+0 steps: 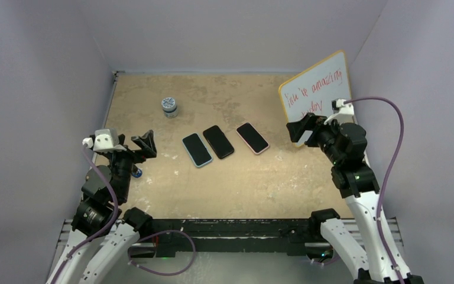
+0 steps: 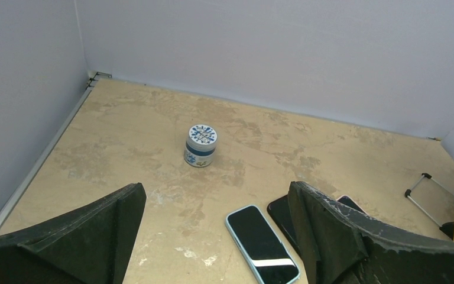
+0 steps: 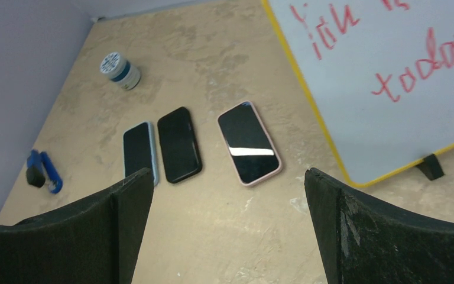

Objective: Take the phone out of the phone case
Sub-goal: Pick up the phone at the center of the board.

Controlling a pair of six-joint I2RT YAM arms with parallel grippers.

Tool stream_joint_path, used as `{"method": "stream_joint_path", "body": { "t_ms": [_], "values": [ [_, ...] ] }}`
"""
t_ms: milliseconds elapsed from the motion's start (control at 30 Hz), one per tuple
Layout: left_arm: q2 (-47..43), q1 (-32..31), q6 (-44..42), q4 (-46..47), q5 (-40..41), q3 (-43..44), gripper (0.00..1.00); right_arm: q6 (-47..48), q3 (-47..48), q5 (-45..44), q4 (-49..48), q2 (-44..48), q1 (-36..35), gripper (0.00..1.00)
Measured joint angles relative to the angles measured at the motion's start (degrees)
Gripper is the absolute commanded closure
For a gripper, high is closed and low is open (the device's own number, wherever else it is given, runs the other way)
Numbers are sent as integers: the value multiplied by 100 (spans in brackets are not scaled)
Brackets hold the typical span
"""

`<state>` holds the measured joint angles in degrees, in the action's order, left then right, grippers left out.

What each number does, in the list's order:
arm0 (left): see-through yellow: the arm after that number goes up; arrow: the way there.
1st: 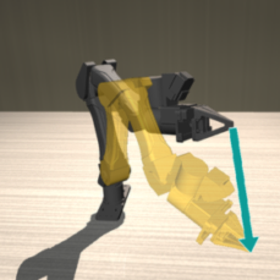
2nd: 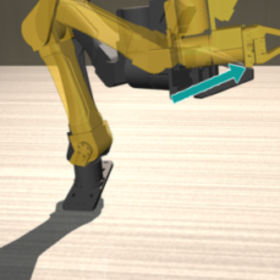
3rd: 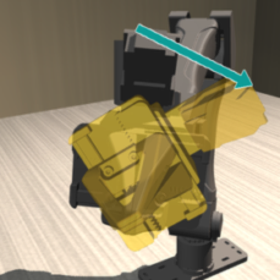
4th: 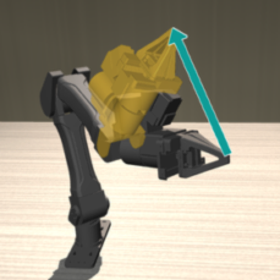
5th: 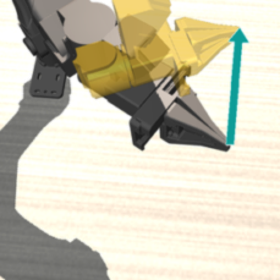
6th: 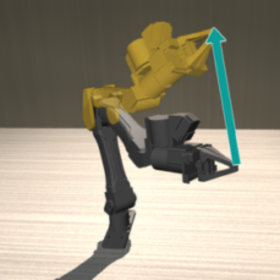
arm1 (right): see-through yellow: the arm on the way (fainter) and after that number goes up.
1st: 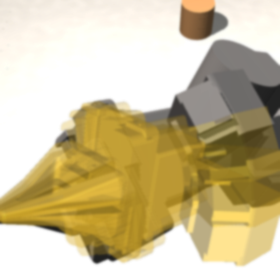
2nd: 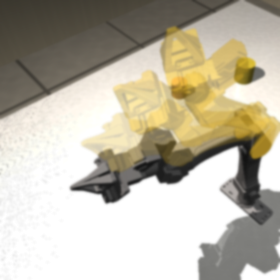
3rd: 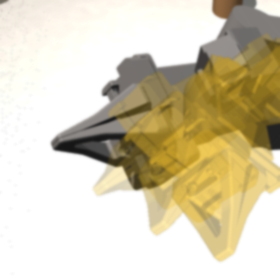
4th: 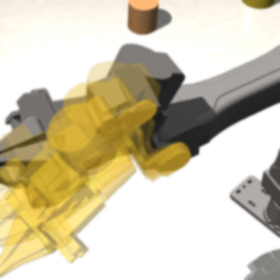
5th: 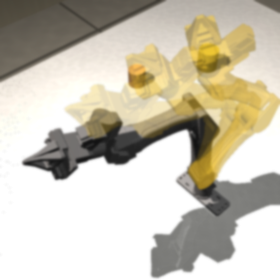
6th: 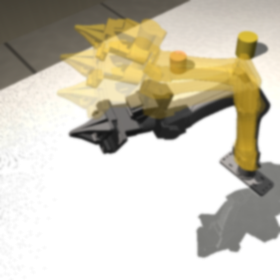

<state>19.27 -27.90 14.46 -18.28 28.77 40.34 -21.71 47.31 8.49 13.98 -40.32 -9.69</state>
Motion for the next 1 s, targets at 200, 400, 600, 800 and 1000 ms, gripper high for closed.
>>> {"method": "stream_joint_path", "body": {
  "t_ms": [200, 400, 600, 800, 1000],
  "values": [
    [756, 0, 188, -107, -164, 42, 4, 284, -103, 763, -358, -649, -52, 1],
    [1663, 131, 251, -446, -402, 203, 4, 708, -31, 660, -461, -1860, -713, 1],
    [1696, 315, 245, -562, -588, 208, 4, 1209, 614, -122, -446, -3161, -1895, 1],
    [1512, 315, 225, -581, -601, 208, 4, 1775, 1617, -470, -232, -4809, -2234, 1],
    [1314, 308, 192, -586, -597, 208, 4, 2245, 2553, -619, 177, -6111, -2232, 1]
  ]
}}
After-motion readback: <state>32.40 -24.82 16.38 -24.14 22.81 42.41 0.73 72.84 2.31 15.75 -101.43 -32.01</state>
